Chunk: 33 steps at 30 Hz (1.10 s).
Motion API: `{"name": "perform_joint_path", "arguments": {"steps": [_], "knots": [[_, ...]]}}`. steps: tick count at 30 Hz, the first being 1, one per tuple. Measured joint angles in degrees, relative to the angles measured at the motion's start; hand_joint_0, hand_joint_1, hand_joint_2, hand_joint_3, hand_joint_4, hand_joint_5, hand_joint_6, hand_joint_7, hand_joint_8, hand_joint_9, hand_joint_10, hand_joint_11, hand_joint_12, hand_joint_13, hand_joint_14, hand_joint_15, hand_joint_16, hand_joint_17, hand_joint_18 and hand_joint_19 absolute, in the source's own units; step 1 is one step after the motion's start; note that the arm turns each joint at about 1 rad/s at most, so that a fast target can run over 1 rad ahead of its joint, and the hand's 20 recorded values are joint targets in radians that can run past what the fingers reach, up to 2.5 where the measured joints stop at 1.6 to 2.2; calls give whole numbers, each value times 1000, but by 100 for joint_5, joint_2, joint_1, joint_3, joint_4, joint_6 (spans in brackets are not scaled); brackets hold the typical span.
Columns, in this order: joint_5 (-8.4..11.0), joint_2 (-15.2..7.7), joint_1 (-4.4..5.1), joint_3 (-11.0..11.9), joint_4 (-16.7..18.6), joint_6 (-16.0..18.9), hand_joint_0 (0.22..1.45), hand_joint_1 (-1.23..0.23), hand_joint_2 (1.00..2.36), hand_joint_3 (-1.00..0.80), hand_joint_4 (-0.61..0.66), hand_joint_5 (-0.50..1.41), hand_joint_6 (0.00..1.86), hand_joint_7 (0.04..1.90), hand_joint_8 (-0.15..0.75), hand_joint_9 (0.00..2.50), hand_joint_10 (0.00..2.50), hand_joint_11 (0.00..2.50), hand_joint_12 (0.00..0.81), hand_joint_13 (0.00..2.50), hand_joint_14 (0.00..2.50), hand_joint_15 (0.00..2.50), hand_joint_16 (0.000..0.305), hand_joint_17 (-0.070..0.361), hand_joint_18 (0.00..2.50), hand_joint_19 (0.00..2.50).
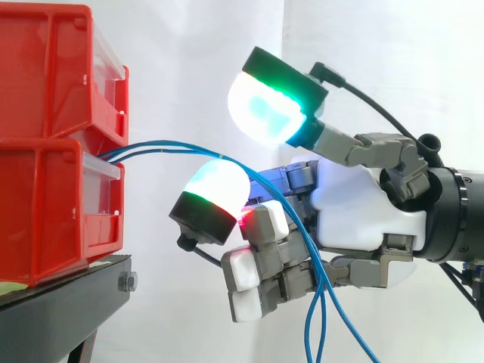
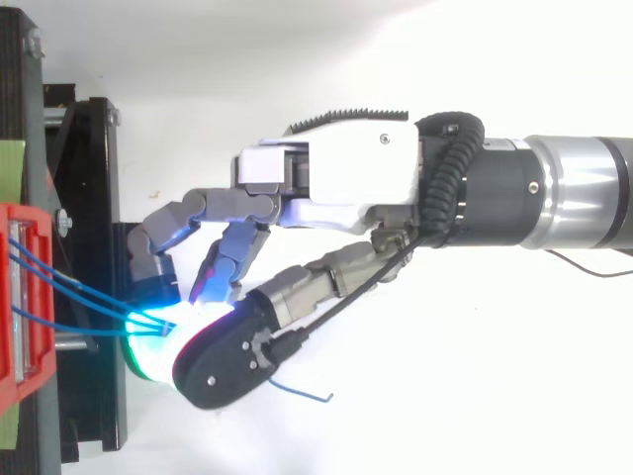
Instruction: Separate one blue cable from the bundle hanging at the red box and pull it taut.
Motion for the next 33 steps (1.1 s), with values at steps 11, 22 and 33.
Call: {"name": "perform_joint_path", "arguments": {"steps": [11,22,33], "knots": [[30,-1,2,-39,-8,-6,645,-617,1022,-220,225,-126,615,1328,393,1101,20,703,397,1011,17,496,40,90,840,466],[31,0,4,-70,34,-13,693,-791,1016,-307,244,-175,740,1172,389,1033,23,764,404,983,17,490,40,90,832,447],[31,0,6,-71,33,-17,640,-434,1005,-453,201,-131,759,1225,391,1154,21,765,391,1023,18,506,40,89,857,489]]}}
